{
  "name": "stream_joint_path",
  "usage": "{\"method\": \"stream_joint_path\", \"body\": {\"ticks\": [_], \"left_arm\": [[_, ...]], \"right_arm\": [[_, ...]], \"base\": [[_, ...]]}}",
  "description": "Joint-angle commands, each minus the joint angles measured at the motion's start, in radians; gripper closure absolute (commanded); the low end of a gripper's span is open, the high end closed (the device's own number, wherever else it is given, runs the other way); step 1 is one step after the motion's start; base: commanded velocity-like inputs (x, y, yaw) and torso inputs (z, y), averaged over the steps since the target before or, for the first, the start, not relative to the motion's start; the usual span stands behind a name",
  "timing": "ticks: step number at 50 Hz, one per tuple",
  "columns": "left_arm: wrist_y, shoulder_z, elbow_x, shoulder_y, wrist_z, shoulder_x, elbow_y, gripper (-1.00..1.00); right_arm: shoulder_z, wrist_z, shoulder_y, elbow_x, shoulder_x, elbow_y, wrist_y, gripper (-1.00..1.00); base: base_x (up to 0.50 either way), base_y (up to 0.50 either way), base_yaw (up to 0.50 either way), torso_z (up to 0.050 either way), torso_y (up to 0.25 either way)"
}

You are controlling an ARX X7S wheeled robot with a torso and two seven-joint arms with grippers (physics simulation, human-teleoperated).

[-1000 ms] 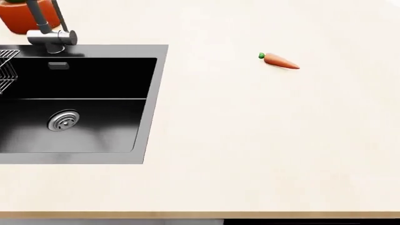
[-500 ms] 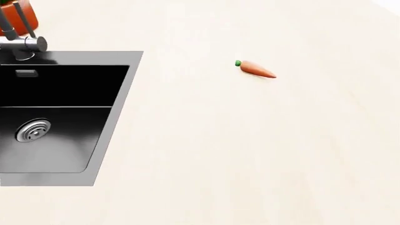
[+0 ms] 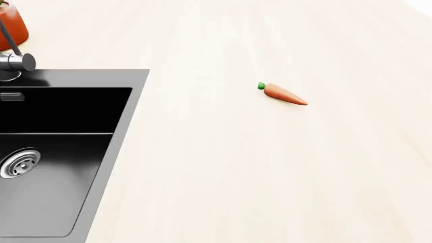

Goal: Place the two vegetables and bowl onto the tray for setting up a vegetable dip station.

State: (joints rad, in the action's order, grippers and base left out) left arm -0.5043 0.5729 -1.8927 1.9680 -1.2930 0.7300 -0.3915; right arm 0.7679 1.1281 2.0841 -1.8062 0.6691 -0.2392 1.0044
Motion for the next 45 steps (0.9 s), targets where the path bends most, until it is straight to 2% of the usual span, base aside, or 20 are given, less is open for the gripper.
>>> {"method": "stream_joint_path", "body": {"ticks": [1,8,19,29,32,35,36,39,40,41,45], "left_arm": [[0.003,-0.001,0.001,-0.006,0.001,-0.001,-0.005,-1.0],[0.002,-0.002,0.001,-0.005,0.002,0.001,-0.006,-1.0],[-0.002,-0.002,0.002,0.002,0.004,0.001,0.002,-1.0],[-0.008,-0.003,0.006,0.006,0.01,0.009,0.011,-1.0],[-0.014,-0.004,0.005,0.022,0.007,0.011,0.018,-1.0],[-0.015,-0.005,0.006,0.024,0.008,0.012,0.02,-1.0],[-0.015,-0.005,0.008,0.023,0.01,0.013,0.021,-1.0],[-0.015,-0.005,0.013,0.021,0.011,0.015,0.023,-1.0],[-0.016,-0.005,0.011,0.025,0.011,0.014,0.025,-1.0],[-0.017,-0.005,0.012,0.026,0.009,0.015,0.025,-1.0],[-0.016,-0.005,0.01,0.024,0.007,0.014,0.021,-1.0]], "right_arm": [[0.002,-0.003,-0.005,0.0,0.003,-0.002,0.004,-1.0],[0.006,0.002,-0.018,-0.004,0.004,0.003,0.003,-1.0],[0.021,0.002,-0.068,0.003,0.02,0.016,-0.002,-1.0],[-0.016,0.036,-0.184,-0.04,0.068,0.069,-0.101,-1.0],[-0.007,0.049,-0.179,-0.055,0.093,0.128,-0.082,-1.0],[0.019,-0.025,-0.157,-0.054,0.089,0.217,-0.025,-1.0],[0.055,-0.143,-0.136,-0.007,0.079,0.277,0.038,-1.0],[0.075,-0.232,-0.15,0.03,0.074,0.335,0.052,-1.0],[0.097,-0.369,-0.154,0.091,0.076,0.341,0.07,-1.0],[0.12,-0.429,-0.153,0.12,0.076,0.361,0.095,-1.0],[0.125,-0.567,-0.17,0.176,0.068,0.44,0.058,-1.0]], "base": [[0.0,0.0,0.0,0.0,0.0],[0.0,-0.26,0.0,0.0,0.0],[0.0,0.0,0.0,0.0,0.0],[0.0,0.0,0.0,0.0,0.0],[0.0,0.0,0.0,0.0,0.0],[0.0,0.0,0.0,0.0,0.0],[0.0,0.0,0.0,0.0,0.0],[0.0,0.0,0.0,0.0,0.0],[0.0,0.0,0.0,0.0,0.0],[0.0,0.0,0.0,0.0,0.0],[0.0,0.0,0.0,0.0,0.0]]}}
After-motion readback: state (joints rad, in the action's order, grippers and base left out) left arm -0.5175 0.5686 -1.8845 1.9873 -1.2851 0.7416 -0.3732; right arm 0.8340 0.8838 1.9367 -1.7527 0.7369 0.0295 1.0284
